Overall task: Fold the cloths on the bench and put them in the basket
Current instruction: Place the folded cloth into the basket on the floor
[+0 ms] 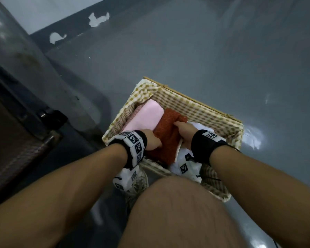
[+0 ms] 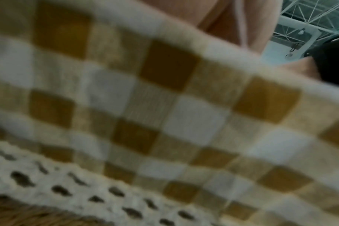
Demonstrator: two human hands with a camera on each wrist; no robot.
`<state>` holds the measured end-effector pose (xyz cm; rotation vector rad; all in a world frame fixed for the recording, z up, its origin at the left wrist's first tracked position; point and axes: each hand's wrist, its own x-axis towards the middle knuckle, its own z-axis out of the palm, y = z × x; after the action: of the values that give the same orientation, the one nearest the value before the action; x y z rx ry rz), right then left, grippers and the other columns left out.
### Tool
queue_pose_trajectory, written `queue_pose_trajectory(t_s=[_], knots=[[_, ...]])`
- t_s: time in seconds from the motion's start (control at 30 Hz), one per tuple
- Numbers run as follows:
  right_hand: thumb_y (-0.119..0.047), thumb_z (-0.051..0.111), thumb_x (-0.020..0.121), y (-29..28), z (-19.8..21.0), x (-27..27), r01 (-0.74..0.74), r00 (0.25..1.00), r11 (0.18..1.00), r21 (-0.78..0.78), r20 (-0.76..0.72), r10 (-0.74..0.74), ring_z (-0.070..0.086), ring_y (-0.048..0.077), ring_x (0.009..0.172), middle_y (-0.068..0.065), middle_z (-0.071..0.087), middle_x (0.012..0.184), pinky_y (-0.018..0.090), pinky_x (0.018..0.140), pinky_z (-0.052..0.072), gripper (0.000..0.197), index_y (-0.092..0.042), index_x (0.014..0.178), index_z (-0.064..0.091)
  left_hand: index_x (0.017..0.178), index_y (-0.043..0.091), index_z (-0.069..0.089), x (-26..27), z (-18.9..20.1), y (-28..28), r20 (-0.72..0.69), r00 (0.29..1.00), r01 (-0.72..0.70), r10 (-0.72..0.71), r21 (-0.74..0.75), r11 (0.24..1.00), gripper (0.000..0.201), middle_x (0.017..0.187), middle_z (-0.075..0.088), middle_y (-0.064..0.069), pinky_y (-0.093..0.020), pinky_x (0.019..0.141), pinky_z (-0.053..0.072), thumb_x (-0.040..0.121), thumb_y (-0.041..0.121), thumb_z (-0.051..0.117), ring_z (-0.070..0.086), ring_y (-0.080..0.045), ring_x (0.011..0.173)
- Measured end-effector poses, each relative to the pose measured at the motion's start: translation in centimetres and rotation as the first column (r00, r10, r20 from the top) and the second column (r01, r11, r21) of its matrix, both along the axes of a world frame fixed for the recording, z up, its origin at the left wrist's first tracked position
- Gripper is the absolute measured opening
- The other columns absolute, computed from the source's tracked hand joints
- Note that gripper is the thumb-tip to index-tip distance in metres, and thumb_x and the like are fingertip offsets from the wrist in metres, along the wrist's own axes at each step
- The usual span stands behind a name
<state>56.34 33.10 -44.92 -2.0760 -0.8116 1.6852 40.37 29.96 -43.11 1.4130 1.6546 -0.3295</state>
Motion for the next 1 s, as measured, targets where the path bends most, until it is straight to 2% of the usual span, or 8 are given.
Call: queue_pose_trajectory(t_s=[0.13,0.23,0.33,0.43,0.53,0.7,0.83,1.0], knots=[[-0.034,0.053,0.097,0.7,3.6,0.0,-0.106,0.990,0.994,0.008,0.089,0.105,0.058,0.034,0.121,0.012,0.057,0.140,0.047,0.102,0.049,0.050,-0.008,0.140,0.051,0.131,0.008,0.059,-0.3,1.8,0.1,0.039,0.999,-0.019,0.016,0.084,0.996,0.065,0.126,0.062,-0.013,-0.037,0.099,0.049,0.085,0.053,0.064,0.059,-0.030,0.111],[-0.038,0.055,0.093,0.6,9.0,-0.8,-0.329,0.899,0.943,0.045,0.321,0.299,0.061,0.019,0.082,0.004,0.064,0.108,0.024,0.060,0.042,0.021,-0.021,0.099,0.065,0.113,0.010,0.070,-1.6,4.7,0.2,0.107,0.994,-0.036,0.016,0.186,0.982,0.048,0.113,0.069,-0.010,-0.035,0.091,0.054,0.086,0.049,0.060,0.066,-0.027,0.101],[-0.041,0.054,0.094,0.4,13.7,-3.4,-0.557,0.743,0.830,0.046,0.475,0.472,0.051,0.020,0.072,0.001,0.054,0.088,0.023,0.051,0.032,0.021,-0.022,0.085,0.057,0.099,0.012,0.074,-4.2,8.7,0.0,0.244,0.969,-0.114,0.044,0.280,0.953,0.030,0.097,0.075,-0.003,-0.025,0.069,0.055,0.089,0.037,0.060,0.073,-0.020,0.084],[-0.046,0.057,0.093,0.5,18.1,-7.9,-0.676,0.631,0.737,0.026,0.537,0.560,0.048,0.019,0.065,0.003,0.055,0.088,0.025,0.053,0.034,0.026,-0.020,0.090,0.058,0.095,0.016,0.074,-8.4,13.2,-0.9,0.296,0.954,-0.171,0.053,0.388,0.906,0.020,0.089,0.076,0.002,-0.024,0.066,0.054,0.088,0.031,0.063,0.073,-0.018,0.081],[-0.040,0.049,0.100,0.5,21.7,-13.6,-0.826,0.487,0.560,0.062,0.580,0.653,0.049,0.017,0.070,0.004,0.057,0.096,0.024,0.061,0.041,0.038,-0.013,0.120,0.067,0.090,0.021,0.072,-13.9,16.7,-2.3,0.321,0.942,-0.243,0.098,0.450,0.859,0.013,0.090,0.076,0.002,-0.028,0.077,0.057,0.088,0.032,0.064,0.073,-0.013,0.078],[-0.035,0.055,0.098,-2.8,24.8,-23.9,-0.891,0.454,0.407,0.203,0.352,0.819,0.069,0.022,0.095,0.008,0.074,0.110,0.034,0.089,0.052,0.031,-0.010,0.107,0.071,0.090,0.022,0.070,-23.6,20.1,-7.4,0.360,0.893,-0.431,0.271,0.511,0.744,0.008,0.090,0.077,0.000,-0.035,0.083,0.060,0.090,0.029,0.066,0.074,-0.021,0.086],[-0.031,0.058,0.098,-6.8,25.4,-33.1,-0.927,0.306,0.241,0.287,0.208,0.929,0.066,0.023,0.088,0.011,0.074,0.092,0.026,0.074,0.053,0.026,-0.009,0.093,0.071,0.094,0.018,0.070,-30.9,20.9,-13.9,0.303,0.852,-0.522,0.427,0.549,0.653,0.016,0.089,0.076,-0.003,-0.037,0.083,0.058,0.086,0.031,0.065,0.073,-0.021,0.087],[-0.028,0.059,0.097,-11.4,23.1,-43.0,-0.949,0.127,0.052,0.312,0.226,0.966,0.068,0.021,0.091,0.011,0.073,0.113,0.031,0.079,0.052,0.031,-0.004,0.114,0.068,0.101,0.023,0.070,-38.4,19.3,-22.4,0.040,0.773,-0.512,0.633,0.628,0.586,0.019,0.097,0.070,0.003,-0.030,0.075,0.051,0.089,0.035,0.062,0.064,-0.018,0.091]])
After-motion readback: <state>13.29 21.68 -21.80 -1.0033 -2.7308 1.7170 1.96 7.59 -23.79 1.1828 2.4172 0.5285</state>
